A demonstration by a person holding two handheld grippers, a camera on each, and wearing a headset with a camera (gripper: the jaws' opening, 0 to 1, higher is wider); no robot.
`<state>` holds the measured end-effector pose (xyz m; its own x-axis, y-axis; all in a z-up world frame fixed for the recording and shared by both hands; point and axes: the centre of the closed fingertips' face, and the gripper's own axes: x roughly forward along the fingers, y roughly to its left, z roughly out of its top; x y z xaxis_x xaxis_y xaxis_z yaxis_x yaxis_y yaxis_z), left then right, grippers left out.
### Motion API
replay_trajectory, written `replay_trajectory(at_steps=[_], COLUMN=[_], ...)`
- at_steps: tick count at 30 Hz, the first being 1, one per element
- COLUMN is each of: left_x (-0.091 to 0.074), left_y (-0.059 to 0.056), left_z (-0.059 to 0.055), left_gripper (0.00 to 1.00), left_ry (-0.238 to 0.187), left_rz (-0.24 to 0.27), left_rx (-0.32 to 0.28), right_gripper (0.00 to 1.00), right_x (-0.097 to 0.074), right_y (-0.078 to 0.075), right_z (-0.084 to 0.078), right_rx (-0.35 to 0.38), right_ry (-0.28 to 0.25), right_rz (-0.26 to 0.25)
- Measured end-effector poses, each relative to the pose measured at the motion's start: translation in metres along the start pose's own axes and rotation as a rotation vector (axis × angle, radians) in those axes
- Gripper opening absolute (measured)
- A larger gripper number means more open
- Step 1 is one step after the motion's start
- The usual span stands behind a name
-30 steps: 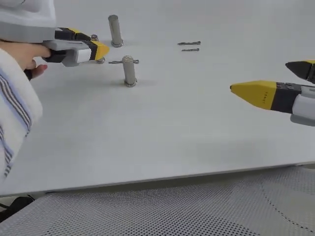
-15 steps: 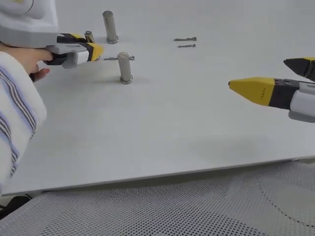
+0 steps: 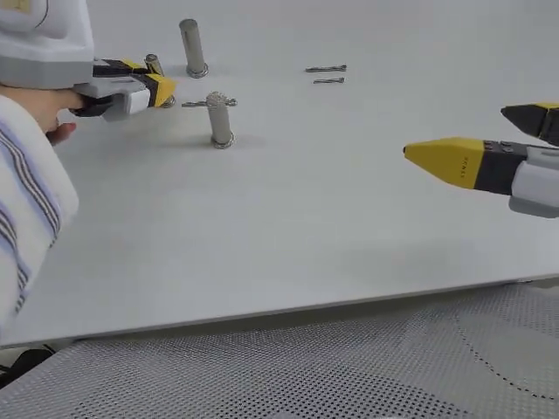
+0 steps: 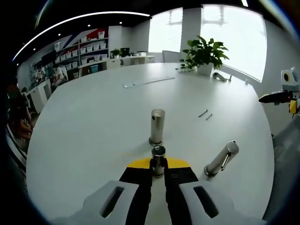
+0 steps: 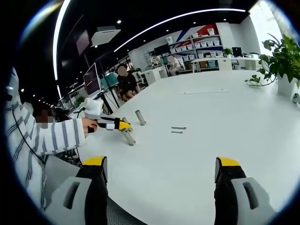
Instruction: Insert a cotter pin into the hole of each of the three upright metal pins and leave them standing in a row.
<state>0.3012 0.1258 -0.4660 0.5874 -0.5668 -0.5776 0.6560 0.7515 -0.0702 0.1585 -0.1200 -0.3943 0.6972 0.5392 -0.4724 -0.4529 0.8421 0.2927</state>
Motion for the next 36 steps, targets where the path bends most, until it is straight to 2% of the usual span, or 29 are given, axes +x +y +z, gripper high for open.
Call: replay_trajectory(at_steps=[2,5,9,15,18,21,25,30,36], left_x=[-0.002,-0.01,-0.017,-0.038,-0.037,-0.041,-0.051,-0.059,-0.061], left_y=[0.0,-0.004,-0.011,-0.026,-0.023,-0.029,-0.044,-0.07,-0.107], left_z=[0.001,0.011,0.021,0.04,0.046,0.052,0.063,0.074,0.077], left_gripper=[0.05,0.05,0.05,0.05,0.05,0.05,0.05,0.05,0.05], left_ry=[0.0,-0.038,-0.06,-0.092,-0.111,-0.122,-0.149,-0.171,-0.171], left_rz=[0.001,-0.009,-0.024,-0.054,-0.065,-0.086,-0.124,-0.187,-0.281], left_rx=[0.004,-0.004,0.002,0.04,0.049,0.073,0.113,0.176,0.223], right_gripper=[0.94,0.94,0.94,0.94,0.94,0.94,0.94,0.94,0.94], right_x=[0.0,-0.001,-0.001,-0.003,-0.004,-0.004,-0.005,-0.004,-0.004], right_y=[0.0,0.0,0.001,0.001,0.001,0.002,0.002,0.004,0.005], right_z=[0.0,0.0,0.0,0.002,0.003,0.003,0.003,0.001,0.001], right_rx=[-0.001,-0.004,-0.006,-0.009,-0.008,-0.013,-0.016,-0.019,-0.02], right_ry=[0.001,-0.001,-0.004,-0.013,-0.016,-0.017,-0.018,-0.016,-0.017], right_rz=[0.001,0.001,0.003,0.004,0.006,0.008,0.01,0.015,0.018])
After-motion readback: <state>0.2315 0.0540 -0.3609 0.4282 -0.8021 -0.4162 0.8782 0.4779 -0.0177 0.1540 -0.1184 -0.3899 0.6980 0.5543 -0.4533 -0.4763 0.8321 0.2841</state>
